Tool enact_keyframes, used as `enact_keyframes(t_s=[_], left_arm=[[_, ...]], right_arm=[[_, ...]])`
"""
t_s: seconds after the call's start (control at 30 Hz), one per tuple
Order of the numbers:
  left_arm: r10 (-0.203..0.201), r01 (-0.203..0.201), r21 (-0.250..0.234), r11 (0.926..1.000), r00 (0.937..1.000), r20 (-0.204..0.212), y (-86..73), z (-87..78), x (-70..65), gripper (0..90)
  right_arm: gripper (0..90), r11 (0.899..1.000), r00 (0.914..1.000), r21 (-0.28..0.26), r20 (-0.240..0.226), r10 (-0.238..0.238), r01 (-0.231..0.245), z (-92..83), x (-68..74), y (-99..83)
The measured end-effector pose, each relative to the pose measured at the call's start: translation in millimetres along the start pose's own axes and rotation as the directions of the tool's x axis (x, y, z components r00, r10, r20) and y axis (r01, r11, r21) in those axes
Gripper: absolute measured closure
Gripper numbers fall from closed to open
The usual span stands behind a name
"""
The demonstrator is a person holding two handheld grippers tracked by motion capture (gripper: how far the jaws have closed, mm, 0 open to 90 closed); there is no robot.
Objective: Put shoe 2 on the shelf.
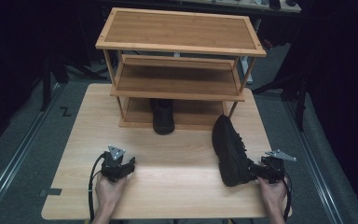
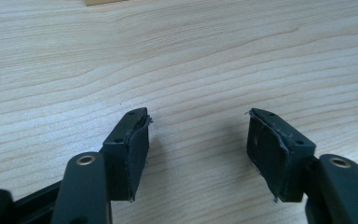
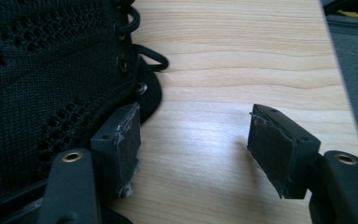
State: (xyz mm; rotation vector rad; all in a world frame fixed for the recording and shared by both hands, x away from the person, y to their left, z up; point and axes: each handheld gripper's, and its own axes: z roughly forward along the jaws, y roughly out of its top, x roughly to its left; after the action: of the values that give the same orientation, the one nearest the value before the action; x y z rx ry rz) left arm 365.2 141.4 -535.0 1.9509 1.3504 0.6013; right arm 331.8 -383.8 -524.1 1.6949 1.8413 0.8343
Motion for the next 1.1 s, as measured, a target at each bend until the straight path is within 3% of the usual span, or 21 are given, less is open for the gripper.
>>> enact_keyframes(t_s=[0.13,0.4,0.5,0.73,0.8,1.1], left_arm=[[0.007,-0.007,0.0,1.0,0.9999,0.008,-0.1,-0.1,-1.0,39.0],[0.008,-0.008,0.001,1.0,0.9999,0.015,0.1,0.5,-1.4,36.6],[0.009,-0.009,0.003,1.0,0.9999,0.014,0.3,0.6,-1.4,36.4],[0.007,-0.007,0.003,1.0,0.9999,0.012,0.6,1.0,-1.4,36.3],[0.007,-0.007,0.004,1.0,0.9999,0.013,0.7,1.0,-1.4,36.2],[0.008,-0.008,0.005,1.0,0.9999,0.013,0.7,1.0,-1.4,36.1]], right_arm=[[35.9,1.0,0.9995,0.001,-0.027,0.014,-0.014,0.2,0.9,-0.2],[35.1,1.0,0.9952,-0.025,-0.096,-0.015,0.012,-4.0,6.1,-0.7],[35.1,0.999,0.993,-0.032,-0.118,-0.003,0.0,-6.7,8.0,-0.2],[35.3,0.999,0.9899,-0.051,-0.141,0.003,-0.01,-10.2,9.7,0.5],[35.9,0.998,0.9919,-0.051,-0.121,-0.038,0.032,-12.8,13.9,3.4],[35.9,0.995,0.9856,-0.081,-0.15,-0.077,0.065,-21.6,24.5,18.2]])
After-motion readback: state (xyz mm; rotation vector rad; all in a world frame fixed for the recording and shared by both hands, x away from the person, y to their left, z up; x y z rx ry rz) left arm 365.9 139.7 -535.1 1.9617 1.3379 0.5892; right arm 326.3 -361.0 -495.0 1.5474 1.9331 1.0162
